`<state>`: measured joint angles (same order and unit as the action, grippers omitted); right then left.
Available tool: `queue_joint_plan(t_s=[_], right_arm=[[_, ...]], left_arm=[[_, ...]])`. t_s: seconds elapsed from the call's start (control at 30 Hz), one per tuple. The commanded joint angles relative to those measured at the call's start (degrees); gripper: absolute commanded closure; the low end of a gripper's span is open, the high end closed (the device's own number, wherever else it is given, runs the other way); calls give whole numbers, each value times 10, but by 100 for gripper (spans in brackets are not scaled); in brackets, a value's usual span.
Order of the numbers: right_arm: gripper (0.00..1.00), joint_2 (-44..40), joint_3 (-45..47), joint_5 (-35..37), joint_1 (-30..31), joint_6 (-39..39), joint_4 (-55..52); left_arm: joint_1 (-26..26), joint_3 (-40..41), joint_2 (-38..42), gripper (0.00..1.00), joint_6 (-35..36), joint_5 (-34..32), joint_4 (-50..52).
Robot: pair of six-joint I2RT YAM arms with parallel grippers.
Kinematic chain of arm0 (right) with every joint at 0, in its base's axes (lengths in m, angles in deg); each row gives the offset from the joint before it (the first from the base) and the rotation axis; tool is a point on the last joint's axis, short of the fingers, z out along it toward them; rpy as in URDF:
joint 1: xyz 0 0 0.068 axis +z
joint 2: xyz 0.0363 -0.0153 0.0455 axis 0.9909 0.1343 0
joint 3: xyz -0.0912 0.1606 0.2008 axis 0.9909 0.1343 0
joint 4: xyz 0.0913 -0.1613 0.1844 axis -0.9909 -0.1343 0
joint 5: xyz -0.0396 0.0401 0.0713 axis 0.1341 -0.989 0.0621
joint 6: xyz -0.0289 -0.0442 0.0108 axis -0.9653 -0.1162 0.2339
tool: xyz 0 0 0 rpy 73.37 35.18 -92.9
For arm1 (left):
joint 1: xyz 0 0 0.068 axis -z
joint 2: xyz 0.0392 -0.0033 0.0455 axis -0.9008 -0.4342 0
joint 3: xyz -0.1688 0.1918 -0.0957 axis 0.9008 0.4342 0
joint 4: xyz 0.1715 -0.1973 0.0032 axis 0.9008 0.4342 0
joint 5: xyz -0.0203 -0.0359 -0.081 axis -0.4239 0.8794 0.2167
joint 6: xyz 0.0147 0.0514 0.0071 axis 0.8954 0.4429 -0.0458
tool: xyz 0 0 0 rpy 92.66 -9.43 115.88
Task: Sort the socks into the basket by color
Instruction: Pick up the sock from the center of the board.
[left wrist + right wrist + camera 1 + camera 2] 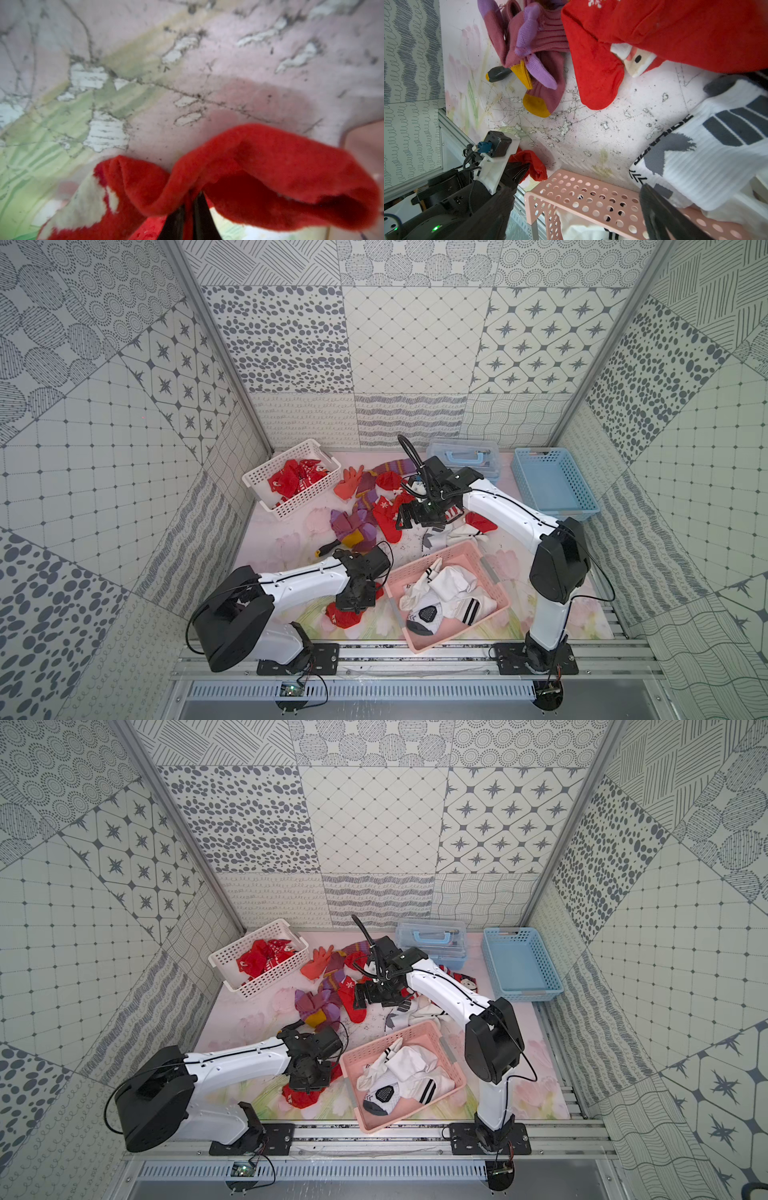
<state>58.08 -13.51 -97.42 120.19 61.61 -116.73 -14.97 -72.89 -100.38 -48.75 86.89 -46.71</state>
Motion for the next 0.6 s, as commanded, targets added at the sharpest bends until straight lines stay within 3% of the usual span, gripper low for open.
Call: queue_joint_plan(t_s=[0.0,0.23,0.4,0.57], right_arm=[[2,-20,3,4,-3,-9,12],[3,-14,16,48,-14,6,12],[9,-3,43,93,-40,22,22],[10,23,73,93,-77,35,62]], left_arm=[[0,3,18,98,-13,-64,31],[1,-28,100,100,-15,-105,104],[-3,-76,148,100,-13,-130,153],[-32,-137,168,100,11,-141,181]])
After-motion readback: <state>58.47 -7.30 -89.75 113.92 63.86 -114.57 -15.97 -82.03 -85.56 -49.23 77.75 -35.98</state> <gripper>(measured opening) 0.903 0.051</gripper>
